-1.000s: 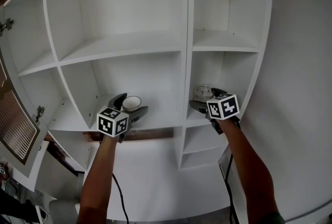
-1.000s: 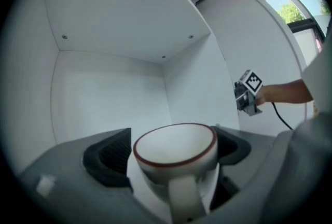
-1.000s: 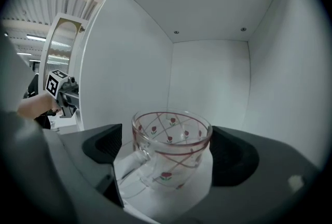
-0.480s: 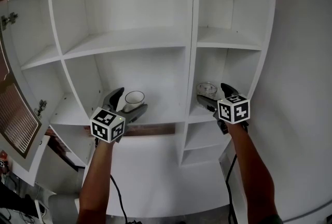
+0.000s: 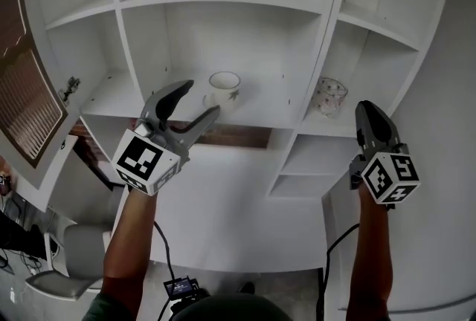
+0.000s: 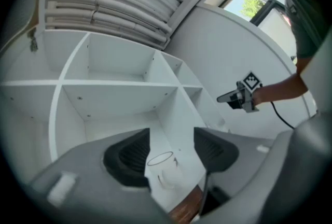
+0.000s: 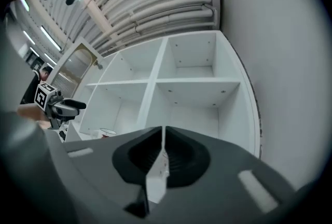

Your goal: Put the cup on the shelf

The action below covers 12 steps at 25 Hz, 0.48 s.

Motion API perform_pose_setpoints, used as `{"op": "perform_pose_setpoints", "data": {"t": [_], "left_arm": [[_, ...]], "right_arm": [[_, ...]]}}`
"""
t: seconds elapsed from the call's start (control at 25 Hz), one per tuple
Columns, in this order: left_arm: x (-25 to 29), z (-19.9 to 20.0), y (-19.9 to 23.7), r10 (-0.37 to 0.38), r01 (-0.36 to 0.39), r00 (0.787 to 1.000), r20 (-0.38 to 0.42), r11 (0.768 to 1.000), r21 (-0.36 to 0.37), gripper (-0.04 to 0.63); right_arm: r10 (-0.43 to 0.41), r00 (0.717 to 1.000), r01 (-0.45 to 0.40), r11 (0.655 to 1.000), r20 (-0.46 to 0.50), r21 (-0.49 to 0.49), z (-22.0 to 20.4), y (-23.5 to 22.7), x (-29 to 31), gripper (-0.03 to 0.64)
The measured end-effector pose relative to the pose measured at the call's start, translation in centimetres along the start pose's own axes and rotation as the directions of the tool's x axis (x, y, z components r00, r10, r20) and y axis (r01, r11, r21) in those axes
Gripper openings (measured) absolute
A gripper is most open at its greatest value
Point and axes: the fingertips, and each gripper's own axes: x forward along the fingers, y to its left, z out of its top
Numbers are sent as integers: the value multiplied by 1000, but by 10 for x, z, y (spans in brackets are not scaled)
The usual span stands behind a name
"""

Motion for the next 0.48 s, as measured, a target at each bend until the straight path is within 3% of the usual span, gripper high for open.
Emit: {"op": "perform_pose_setpoints", "data": {"t": [0.04,0.2,0.48], "left_arm": [[-9,2,-4,6,-6,1000,9,1000,18,242],[-51,10,-20,17,-18,999,49,999,35,0],[-111,12,-43,-24,23,999,35,1000,21,0]], "right_arm": [[17,1000,-17,1000,14,-14,5,12,-8,5],[139,990,-137,987,15,-79,13,74,-34,4],[292,955,-295,949,-44,-115,0,176,-70,5]]}}
